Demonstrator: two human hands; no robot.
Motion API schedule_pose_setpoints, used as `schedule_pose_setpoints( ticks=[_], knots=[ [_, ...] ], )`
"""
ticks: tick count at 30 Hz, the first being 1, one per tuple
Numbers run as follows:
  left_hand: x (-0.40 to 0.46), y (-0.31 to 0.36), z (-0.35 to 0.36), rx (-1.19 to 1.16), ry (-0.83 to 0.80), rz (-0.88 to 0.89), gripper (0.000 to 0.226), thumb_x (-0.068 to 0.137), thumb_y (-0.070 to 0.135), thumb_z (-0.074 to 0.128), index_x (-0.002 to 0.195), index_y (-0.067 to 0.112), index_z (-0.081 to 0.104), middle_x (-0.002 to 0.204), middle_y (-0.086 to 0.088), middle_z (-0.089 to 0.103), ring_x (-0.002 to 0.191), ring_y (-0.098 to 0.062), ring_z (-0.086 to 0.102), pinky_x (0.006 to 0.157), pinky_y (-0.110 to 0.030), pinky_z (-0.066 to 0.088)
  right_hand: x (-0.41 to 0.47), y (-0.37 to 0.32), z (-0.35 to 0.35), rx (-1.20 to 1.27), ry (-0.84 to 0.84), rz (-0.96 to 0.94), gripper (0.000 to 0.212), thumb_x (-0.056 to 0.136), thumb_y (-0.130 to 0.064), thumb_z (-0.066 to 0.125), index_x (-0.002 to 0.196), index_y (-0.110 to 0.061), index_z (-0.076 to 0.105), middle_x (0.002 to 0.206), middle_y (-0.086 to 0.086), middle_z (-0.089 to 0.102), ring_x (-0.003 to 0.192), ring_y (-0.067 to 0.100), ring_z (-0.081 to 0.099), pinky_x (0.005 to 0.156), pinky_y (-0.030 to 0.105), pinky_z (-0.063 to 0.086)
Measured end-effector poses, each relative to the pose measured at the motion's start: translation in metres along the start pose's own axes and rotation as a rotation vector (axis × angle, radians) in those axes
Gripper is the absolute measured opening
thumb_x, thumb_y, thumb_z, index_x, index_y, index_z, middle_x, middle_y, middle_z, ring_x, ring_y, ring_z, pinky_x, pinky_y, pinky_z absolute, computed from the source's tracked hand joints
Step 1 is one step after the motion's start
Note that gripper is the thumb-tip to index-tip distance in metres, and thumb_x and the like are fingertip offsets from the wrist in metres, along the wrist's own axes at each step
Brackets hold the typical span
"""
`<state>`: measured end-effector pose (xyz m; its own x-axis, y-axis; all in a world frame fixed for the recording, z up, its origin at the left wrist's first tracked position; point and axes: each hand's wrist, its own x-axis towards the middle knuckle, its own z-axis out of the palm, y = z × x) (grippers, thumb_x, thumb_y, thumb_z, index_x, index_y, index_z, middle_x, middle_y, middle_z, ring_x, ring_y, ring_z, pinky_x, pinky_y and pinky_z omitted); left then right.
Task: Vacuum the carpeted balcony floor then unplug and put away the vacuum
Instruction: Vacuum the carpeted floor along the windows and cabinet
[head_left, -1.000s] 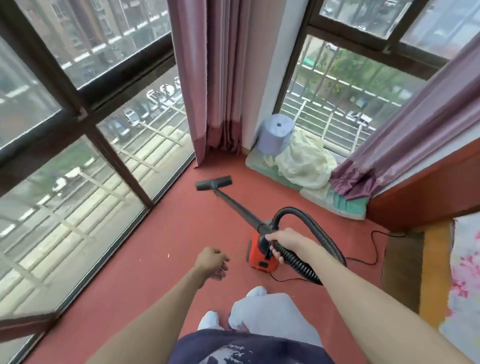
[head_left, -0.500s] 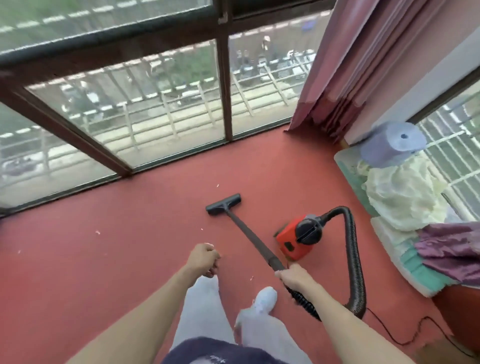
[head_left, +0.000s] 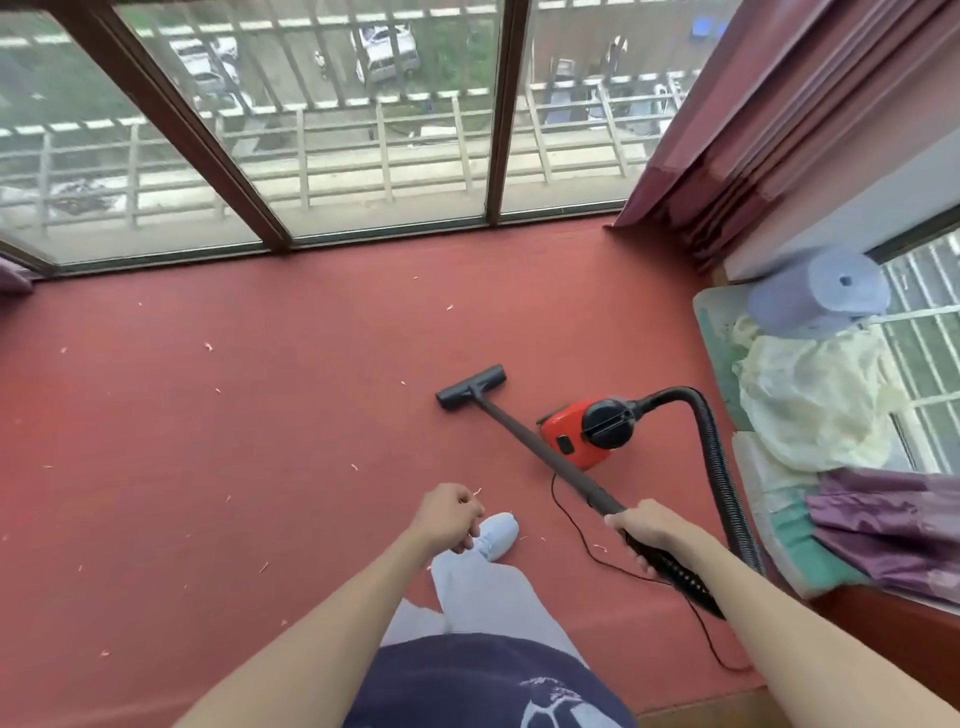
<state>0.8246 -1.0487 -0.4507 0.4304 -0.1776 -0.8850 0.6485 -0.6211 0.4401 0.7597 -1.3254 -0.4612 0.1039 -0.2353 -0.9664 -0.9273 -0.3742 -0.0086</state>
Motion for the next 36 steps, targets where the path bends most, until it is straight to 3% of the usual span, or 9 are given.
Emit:
schedule_pose_setpoints(
  ticks=[10,12,14,16,21,25,31,36],
  knots=[
    [0.004,-0.043,-0.015,-0.293,0.138,-0.06,0.016,0.088,0.006,0.051,0.088,0.0,0.065,0.065,-0.009,0.06,0.051,-0.022,0.056,0.053,-0.029,0.047,0.07,-0.171,0.049,0.064,-0.045,-0.229,0.023,0.098,-0.025,0.056,0.093,-0.004,0.049,0.069,0.016,0.055,0.05,0.023,0.053,0.042,0.023,0.046],
    [0.006,-0.051,-0.018,-0.349,0.173,-0.054,0.015,0.089,0.007,0.051,0.086,0.001,0.065,0.063,-0.008,0.061,0.051,-0.021,0.056,0.052,-0.028,0.048,0.079,-0.194,0.051,0.062,-0.059,-0.305,0.029,0.093,-0.021,0.063,0.105,0.003,0.052,0.072,0.018,0.059,0.057,0.028,0.06,0.051,0.031,0.053],
    [0.004,-0.061,-0.019,-0.394,0.21,-0.049,0.015,0.09,0.007,0.051,0.085,0.002,0.065,0.063,-0.008,0.061,0.05,-0.02,0.056,0.05,-0.027,0.048,0.085,-0.205,0.055,-0.009,-0.01,-0.369,0.034,0.089,-0.018,0.066,0.11,0.005,0.053,0.069,0.017,0.062,0.062,0.031,0.063,0.059,0.037,0.054],
    [0.003,-0.073,-0.019,-0.411,0.241,-0.049,0.016,0.09,0.006,0.051,0.084,0.002,0.065,0.064,-0.009,0.061,0.049,-0.019,0.056,0.05,-0.027,0.047,0.08,-0.202,0.059,-0.094,0.088,-0.426,0.025,0.089,-0.018,0.061,0.103,0.001,0.054,0.067,0.015,0.062,0.06,0.031,0.063,0.056,0.036,0.053],
    [-0.009,-0.096,0.001,-0.37,0.252,-0.066,0.02,0.09,0.003,0.045,0.085,0.001,0.064,0.065,-0.01,0.06,0.047,-0.019,0.054,0.047,-0.026,0.046,0.054,-0.132,0.072,-0.189,0.216,-0.445,0.022,0.086,-0.025,0.054,0.087,-0.004,0.06,0.06,0.01,0.064,0.051,0.027,0.061,0.058,0.039,0.057],
    [-0.027,-0.104,0.027,-0.269,0.211,-0.028,0.022,0.087,0.003,0.043,0.085,0.003,0.064,0.064,-0.009,0.06,0.048,-0.02,0.055,0.05,-0.028,0.046,0.038,-0.033,0.088,-0.31,0.25,-0.421,0.03,0.088,-0.035,0.055,0.1,-0.009,0.061,0.068,0.008,0.069,0.047,0.024,0.064,0.052,0.029,0.056],
    [-0.064,-0.109,0.062,-0.178,0.202,0.072,0.025,0.086,0.004,0.042,0.088,0.002,0.067,0.065,-0.008,0.063,0.051,-0.021,0.058,0.049,-0.026,0.048,0.022,0.127,0.093,-0.423,0.301,-0.312,0.055,0.068,-0.058,0.06,0.109,-0.022,0.05,0.094,0.0,0.066,0.082,0.022,0.068,0.08,0.036,0.055],
    [-0.093,-0.131,0.079,-0.218,0.224,0.076,0.02,0.088,0.003,0.046,0.088,-0.001,0.066,0.063,-0.009,0.06,0.045,-0.019,0.055,0.044,-0.024,0.047,0.008,0.187,0.071,-0.417,0.359,-0.333,0.062,0.067,-0.058,0.063,0.118,-0.028,0.045,0.097,0.0,0.067,0.081,0.022,0.068,0.079,0.036,0.055]
  ],
)
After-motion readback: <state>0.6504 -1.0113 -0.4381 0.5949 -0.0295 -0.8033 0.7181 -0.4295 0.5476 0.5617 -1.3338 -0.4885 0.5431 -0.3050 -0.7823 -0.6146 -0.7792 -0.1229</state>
